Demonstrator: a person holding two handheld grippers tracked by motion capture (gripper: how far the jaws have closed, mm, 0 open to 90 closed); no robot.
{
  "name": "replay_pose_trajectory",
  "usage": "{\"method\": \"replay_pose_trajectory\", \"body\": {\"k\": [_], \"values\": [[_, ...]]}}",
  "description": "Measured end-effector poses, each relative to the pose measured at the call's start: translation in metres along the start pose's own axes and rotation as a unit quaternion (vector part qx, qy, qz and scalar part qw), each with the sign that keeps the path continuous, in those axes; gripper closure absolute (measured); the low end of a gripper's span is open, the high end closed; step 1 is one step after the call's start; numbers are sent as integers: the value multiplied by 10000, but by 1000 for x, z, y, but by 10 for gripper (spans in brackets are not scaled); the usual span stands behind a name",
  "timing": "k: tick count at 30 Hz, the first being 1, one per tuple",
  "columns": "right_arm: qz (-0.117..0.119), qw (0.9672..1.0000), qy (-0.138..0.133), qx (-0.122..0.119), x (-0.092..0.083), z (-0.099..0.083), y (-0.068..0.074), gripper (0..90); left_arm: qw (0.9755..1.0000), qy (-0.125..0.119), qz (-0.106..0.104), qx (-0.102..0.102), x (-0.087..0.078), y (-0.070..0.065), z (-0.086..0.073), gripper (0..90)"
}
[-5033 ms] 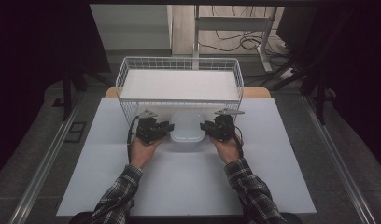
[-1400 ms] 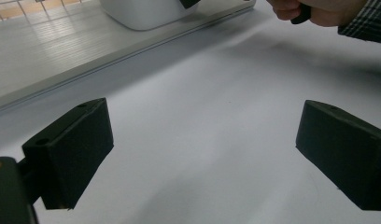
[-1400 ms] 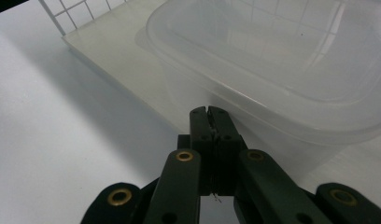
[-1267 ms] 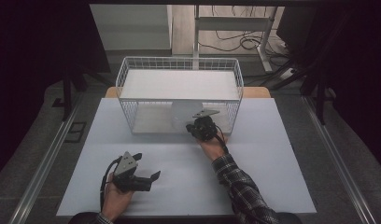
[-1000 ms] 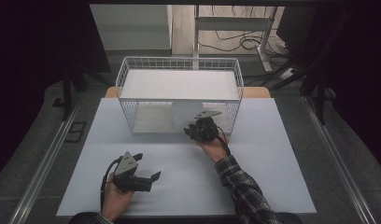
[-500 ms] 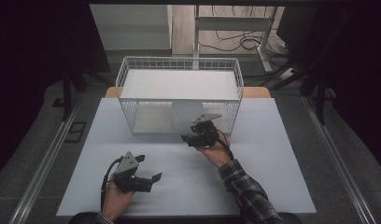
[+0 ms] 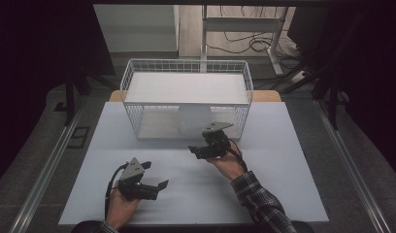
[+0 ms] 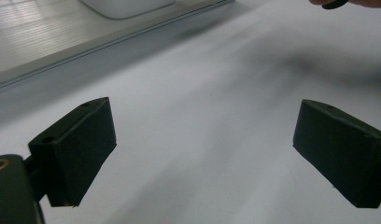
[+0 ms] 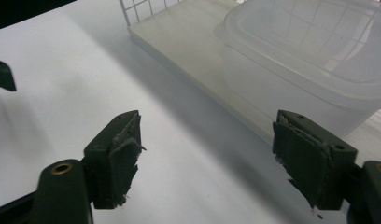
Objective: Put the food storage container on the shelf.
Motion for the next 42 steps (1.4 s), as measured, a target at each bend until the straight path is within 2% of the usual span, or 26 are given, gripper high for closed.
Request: {"method": "replay_pose_trajectory", "body": {"k": [9, 17, 22, 35, 42], "values": [[59, 10000, 75, -23, -7, -9, 4, 155, 10000, 53, -9, -36, 1, 1, -1, 51], [122, 9998, 132, 90, -14, -16, 4, 84, 10000, 88, 8, -17, 0, 3, -1, 48], [66, 9998, 159, 67, -24, -21, 5, 46, 9998, 3, 4, -200, -7, 11, 1, 54], [-11, 9998, 89, 172, -46, -31, 3, 41, 9997, 54, -45, -213, -7, 8, 1, 55], [-38, 9998, 39, 179, -56, -38, 4, 35, 9999, 56, -9, -135, -7, 6, 0, 49]]}}
Point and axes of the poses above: each handheld gripper's, and its own axes: x roughly forward along the jaws, z roughly out of its top, y roughly to its left, the point moved 8 cm from there along x, roughly forward along the jaws, and after that the axes turned 6 degrees about -x, right-handed, at the moved point
